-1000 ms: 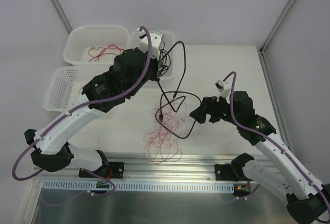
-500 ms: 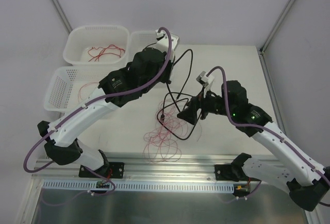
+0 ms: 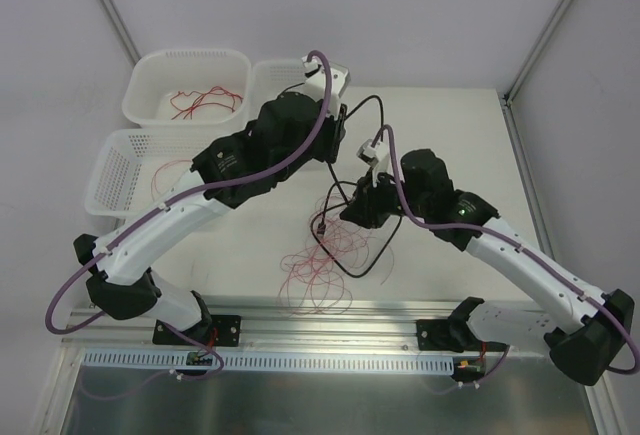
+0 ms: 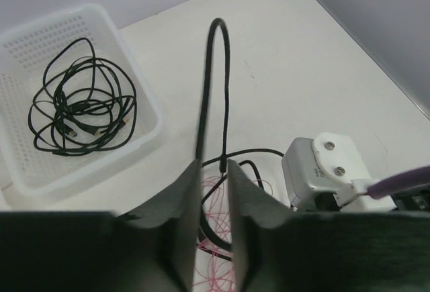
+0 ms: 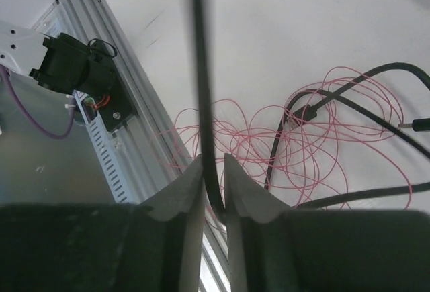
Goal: Untangle the cables
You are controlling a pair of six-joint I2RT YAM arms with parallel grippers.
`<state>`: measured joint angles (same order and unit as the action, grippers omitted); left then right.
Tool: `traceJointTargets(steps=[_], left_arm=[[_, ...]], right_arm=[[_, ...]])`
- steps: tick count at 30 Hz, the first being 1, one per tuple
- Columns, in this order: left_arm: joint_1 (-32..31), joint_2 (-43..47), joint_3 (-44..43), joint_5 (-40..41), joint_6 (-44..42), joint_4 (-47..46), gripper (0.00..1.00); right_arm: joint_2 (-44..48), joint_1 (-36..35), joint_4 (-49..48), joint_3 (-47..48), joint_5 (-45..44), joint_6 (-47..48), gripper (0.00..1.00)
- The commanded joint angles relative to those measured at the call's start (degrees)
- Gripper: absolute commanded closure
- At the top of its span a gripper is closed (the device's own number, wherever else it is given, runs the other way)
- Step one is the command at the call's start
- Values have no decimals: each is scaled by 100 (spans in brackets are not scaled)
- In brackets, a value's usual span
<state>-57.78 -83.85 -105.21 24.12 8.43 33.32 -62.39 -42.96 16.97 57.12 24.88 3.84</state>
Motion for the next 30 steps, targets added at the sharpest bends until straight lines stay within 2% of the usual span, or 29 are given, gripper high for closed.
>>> traceJointTargets(steps=[1,2,4,5,9,11,12,16,17,18,21,23,26,30], left_arm=[[-41,246,149,189,107,-186,71],[-40,282,228,242,133,-194,53],[-40,439,509,409,203,-194,41],[-40,510,632,453,308,-203,32],[-40,949,1509,533,572,-369,12],[-40,1256,1879,349,625,-510,8],[-40,1371,2264,243,634,-598,6],[-40,2151,3408,-389,669,-1386,6],[-40,2311,3689,-799,669,-1616,6],[-40,2564,4231,-977,660,-1897,6],[-40,2769,5016,-1496,669,-2645,6],[-40,2717,5220,-1498,704,-2856,6],[-40,2445,5300,-1262,757,-2884,5],[-40,2181,5081,-1024,810,-3006,5]], right_arm=[[253,-46,76,571,26,152,83],[323,-46,191,737,-131,213,98],[499,15,533,949,-334,336,99],[517,59,666,1237,-466,363,99],[430,463,1343,2264,-634,372,99],[255,604,1633,2802,-747,294,99],[175,761,1730,3379,-774,258,99],[-255,1228,2195,4707,-959,-101,99],[-308,1307,2188,4903,-916,-224,99],[-352,1438,2127,5027,-854,-608,99],[-265,1510,1206,4941,-345,-1120,99],[-352,1536,808,5140,-91,-1525,99],[-685,1528,1036,5572,383,-1728,99],[-670,1536,1589,5109,631,-1711,99]])
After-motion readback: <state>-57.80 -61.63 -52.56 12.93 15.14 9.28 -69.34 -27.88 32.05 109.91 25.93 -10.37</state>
